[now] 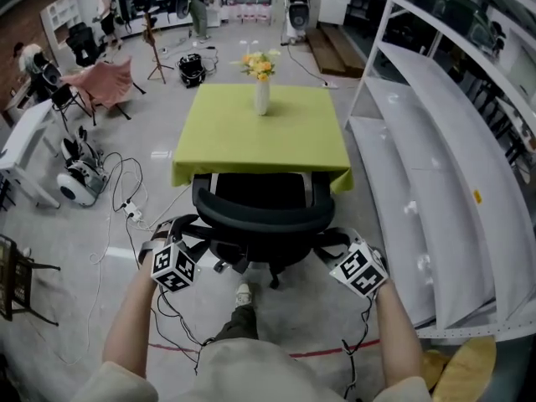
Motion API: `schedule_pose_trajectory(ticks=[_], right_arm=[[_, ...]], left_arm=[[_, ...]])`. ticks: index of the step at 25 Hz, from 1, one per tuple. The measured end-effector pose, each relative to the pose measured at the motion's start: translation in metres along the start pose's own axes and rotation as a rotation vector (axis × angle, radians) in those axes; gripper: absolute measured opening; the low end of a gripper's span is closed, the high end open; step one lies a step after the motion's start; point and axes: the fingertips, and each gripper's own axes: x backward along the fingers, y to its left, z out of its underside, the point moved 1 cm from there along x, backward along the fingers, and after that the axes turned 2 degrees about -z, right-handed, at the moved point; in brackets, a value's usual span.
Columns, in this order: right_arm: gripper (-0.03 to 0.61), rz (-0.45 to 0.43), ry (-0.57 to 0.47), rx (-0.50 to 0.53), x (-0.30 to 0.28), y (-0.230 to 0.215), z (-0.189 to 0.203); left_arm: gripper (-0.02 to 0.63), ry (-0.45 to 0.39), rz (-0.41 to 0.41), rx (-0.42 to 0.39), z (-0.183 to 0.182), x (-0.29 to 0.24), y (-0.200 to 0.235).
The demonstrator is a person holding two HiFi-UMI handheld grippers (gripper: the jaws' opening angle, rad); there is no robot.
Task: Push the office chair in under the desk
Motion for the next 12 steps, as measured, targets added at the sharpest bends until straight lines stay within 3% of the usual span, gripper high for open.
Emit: schedule_pose_trajectory(ticks=[6, 12], right_arm=[[0.183, 0.026, -0.002, -0.026, -0.025, -0.049, -0.009], [0.184, -0.017, 0.056, -0.046, -0.053, -0.095, -0.024]], left_arm=[[0.29, 0.015, -0.01, 0.011, -0.006, -0.037, 0.034], [0.29, 0.046, 0.016, 0.018, -0.007, -0.076, 0.075]])
